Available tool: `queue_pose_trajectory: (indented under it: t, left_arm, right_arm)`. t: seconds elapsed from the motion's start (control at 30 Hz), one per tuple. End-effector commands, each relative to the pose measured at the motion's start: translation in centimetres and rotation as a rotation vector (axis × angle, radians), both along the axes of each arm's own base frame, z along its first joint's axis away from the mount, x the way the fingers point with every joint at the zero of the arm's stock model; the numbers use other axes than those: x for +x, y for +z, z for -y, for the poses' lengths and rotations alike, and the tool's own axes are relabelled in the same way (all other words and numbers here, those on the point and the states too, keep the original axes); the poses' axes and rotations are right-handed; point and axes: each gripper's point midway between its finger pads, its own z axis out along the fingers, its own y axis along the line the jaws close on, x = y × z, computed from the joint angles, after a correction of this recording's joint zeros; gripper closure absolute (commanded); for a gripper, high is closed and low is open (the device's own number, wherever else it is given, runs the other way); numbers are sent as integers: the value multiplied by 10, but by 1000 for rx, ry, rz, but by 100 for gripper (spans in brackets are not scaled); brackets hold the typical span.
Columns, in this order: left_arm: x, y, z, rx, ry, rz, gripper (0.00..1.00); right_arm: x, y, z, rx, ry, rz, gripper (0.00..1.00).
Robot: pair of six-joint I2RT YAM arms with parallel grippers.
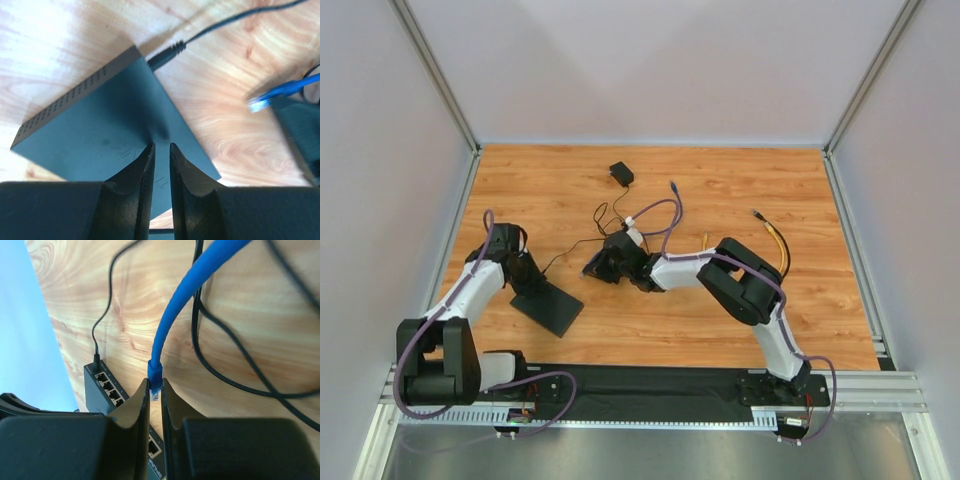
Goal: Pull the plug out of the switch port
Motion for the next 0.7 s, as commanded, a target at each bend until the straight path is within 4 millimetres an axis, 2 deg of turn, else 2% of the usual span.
queue_pose_trajectory:
  t: [0.0, 0.13, 0.17, 0.2, 0.23, 0.27, 0.33, 0.37, 0.4, 0.43, 0.47, 0.5, 0.53, 0.57, 0.6, 0.63, 0.67]
  left_arm:
    - [-11, 7, -1, 29, -40, 29, 74]
    - [-1, 39, 11, 5, -92, 177, 70]
    - [2, 53, 13, 0, -107, 235, 70]
    - [2, 60, 16, -11, -120, 260, 69]
    - [2, 67, 18, -14, -127, 282, 68]
    - [3, 81, 21, -23, -146, 330, 65]
    - [2, 94, 27, -41, -173, 375, 62]
    - [1, 103, 31, -59, -189, 408, 59]
    - [1, 108, 33, -67, -197, 425, 58]
    - [0, 111, 36, -83, -204, 440, 55]
    - [-2, 115, 42, -117, -226, 455, 54]
    - [-3, 116, 46, -135, -236, 461, 54]
    - [-3, 118, 49, -151, -244, 469, 52]
    - [-6, 117, 55, -184, -267, 469, 52]
    - [-6, 117, 57, -195, -270, 470, 52]
    - [-5, 118, 59, -207, -268, 480, 52]
    - [-5, 117, 61, -223, -275, 488, 52]
  right_arm:
    - [3, 46, 9, -21, 51, 143, 100]
    - [-12, 74, 23, -37, 106, 207, 100]
    - [-19, 73, 30, -69, 124, 197, 100]
    - [-23, 83, 36, -80, 144, 221, 100]
    - [-26, 86, 41, -95, 156, 224, 100]
    - [-30, 94, 49, -110, 167, 235, 100]
    - [-37, 87, 67, -175, 191, 239, 100]
    - [-41, 93, 78, -190, 197, 237, 100]
    - [-37, 93, 89, -197, 190, 234, 100]
    - [-48, 82, 100, -202, 232, 203, 100]
    - [-48, 89, 109, -189, 228, 208, 100]
    - [-40, 86, 126, -206, 203, 195, 100]
    - [-44, 74, 142, -237, 212, 174, 100]
    - [-43, 81, 153, -238, 205, 186, 100]
    - [-33, 79, 172, -253, 168, 181, 100]
    - [-31, 77, 183, -263, 155, 176, 100]
    - [-26, 73, 204, -277, 140, 159, 100]
